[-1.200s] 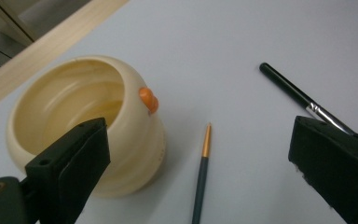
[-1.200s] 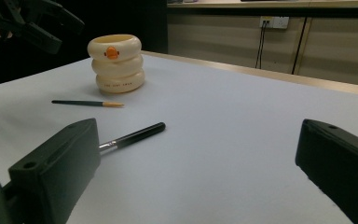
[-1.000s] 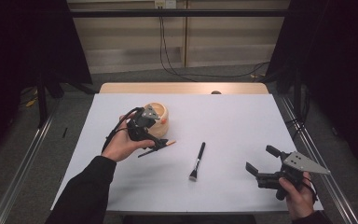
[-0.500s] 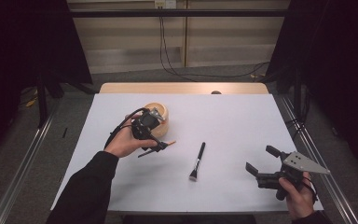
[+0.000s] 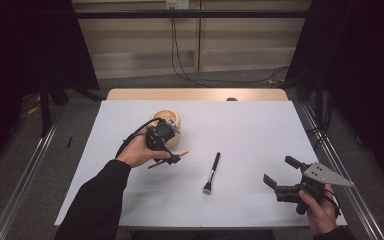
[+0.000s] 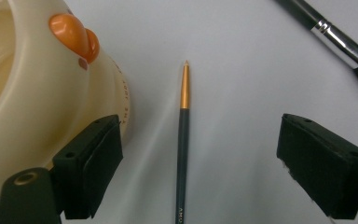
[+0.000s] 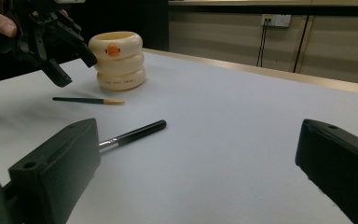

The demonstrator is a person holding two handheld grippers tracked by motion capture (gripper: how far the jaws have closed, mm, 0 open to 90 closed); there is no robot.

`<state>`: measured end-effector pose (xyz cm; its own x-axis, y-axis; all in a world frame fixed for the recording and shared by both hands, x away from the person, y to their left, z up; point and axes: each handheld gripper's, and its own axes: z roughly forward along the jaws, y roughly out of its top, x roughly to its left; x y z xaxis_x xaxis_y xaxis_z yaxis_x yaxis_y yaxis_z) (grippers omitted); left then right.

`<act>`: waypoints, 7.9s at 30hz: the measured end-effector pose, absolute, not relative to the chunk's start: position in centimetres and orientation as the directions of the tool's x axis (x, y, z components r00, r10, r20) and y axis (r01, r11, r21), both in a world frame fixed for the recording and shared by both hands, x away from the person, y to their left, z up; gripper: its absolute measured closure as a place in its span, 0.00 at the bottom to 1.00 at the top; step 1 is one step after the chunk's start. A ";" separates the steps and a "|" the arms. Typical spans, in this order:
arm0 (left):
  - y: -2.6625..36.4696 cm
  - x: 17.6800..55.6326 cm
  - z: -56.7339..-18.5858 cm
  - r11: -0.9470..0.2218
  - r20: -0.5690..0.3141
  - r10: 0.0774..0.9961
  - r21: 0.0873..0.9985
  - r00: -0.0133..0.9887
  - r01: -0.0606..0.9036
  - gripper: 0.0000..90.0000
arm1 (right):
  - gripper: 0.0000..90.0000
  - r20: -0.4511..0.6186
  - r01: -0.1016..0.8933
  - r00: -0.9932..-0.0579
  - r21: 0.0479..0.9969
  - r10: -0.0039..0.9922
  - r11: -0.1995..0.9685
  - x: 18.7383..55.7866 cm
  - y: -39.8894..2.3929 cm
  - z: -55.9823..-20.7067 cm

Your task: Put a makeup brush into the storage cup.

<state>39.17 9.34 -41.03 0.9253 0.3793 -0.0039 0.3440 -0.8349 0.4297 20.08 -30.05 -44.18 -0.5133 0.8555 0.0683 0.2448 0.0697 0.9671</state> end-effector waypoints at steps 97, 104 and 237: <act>8.2 42.1 -44.6 -0.848 -0.124 0.436 0.276 0.891 0.454 0.93 | 0.00 0.059 0.250 -0.520 0.964 0.852 0.086 20.0 -29.9 -44.2; 8.5 41.9 -43.8 -0.840 -0.127 0.434 0.300 0.892 0.452 0.93 | 0.00 0.062 0.253 -0.521 0.964 0.851 0.085 20.0 -29.9 -44.2; 15.3 38.4 -33.4 -0.187 -0.063 0.655 0.952 0.753 0.242 0.93 | 0.00 0.076 0.253 -0.517 0.965 0.852 0.067 20.0 -29.8 -44.3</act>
<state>38.40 15.33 -33.38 0.7528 0.6552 -0.0626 0.2421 -0.1871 0.9521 19.99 -29.83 -44.26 -0.5173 0.8524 0.0764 0.2535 0.0673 0.9650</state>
